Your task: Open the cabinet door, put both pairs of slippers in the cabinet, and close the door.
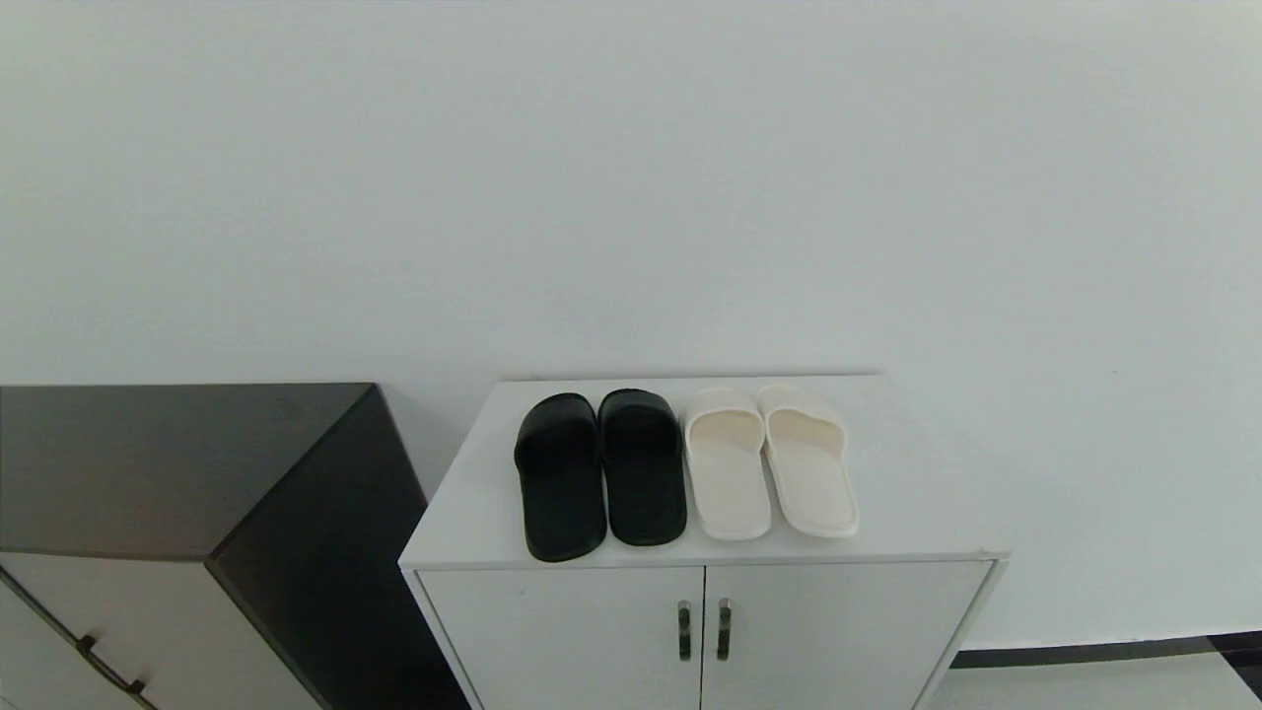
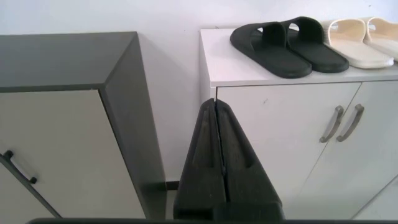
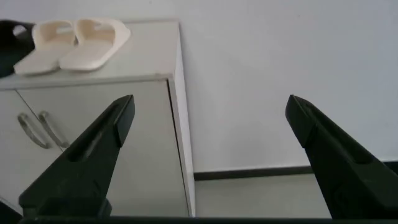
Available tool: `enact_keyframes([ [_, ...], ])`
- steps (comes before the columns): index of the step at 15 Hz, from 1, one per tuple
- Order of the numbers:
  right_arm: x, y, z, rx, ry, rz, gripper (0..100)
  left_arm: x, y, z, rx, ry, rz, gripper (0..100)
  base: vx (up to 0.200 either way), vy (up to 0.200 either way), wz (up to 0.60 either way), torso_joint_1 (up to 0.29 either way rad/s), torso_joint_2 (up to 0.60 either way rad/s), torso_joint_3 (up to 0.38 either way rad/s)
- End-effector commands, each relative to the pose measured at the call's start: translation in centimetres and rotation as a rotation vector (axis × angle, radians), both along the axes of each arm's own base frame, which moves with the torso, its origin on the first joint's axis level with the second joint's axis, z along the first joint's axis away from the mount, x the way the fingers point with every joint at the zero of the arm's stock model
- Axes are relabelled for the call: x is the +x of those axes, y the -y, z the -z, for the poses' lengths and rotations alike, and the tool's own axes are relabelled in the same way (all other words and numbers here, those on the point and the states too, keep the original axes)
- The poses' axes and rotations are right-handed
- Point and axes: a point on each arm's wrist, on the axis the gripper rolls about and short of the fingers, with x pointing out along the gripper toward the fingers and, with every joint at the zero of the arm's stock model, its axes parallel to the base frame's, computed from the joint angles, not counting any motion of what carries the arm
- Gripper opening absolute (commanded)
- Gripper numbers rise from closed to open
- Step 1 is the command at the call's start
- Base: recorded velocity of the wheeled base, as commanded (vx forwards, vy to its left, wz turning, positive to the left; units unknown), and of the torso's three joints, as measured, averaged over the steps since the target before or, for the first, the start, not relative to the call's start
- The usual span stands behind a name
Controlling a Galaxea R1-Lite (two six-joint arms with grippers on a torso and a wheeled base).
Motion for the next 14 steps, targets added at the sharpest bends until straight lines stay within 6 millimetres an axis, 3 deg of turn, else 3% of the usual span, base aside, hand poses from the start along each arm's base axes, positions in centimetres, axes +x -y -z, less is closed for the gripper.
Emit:
enact_keyframes([
  [1,-0.8,0.0,-5.7,0.051,0.107,-0.058,100,0.0,0.0,0.0,-0.004,0.0,-0.001,0,0.0,0.0,0.0,0.0,0.0,0.0],
  [2,-0.5,0.0,-6.9,0.063,0.069,-0.065,100,0.0,0.0,0.0,-0.007,0.0,-0.001,0,0.0,0.0,0.0,0.0,0.0,0.0],
  [5,1.3,-0.4,-7.4,0.073,-0.075,-0.233,100,0.0,0.0,0.0,-0.006,0.0,0.007,0,0.0,0.0,0.0,0.0,0.0,0.0],
  [7,3.7,-0.7,-10.0,0.086,-0.159,-0.309,100,0.0,0.0,0.0,-0.009,0.0,0.007,0,0.0,0.0,0.0,0.0,0.0,0.0],
  [9,7.1,-1.3,-13.9,0.218,-0.239,-0.418,100,0.0,0.0,0.0,-0.009,0.0,0.007,0,0.0,0.0,0.0,0.0,0.0,0.0],
  [11,9.2,-2.9,-16.5,0.294,-0.292,-0.56,100,0.0,0.0,0.0,-0.011,0.0,0.006,0,0.0,0.0,0.0,0.0,0.0,0.0],
  [14,12.2,-7.3,-16.0,0.248,-0.382,-0.56,100,0.0,0.0,0.0,-0.011,0.0,0.007,0,0.0,0.0,0.0,0.0,0.0,0.0],
])
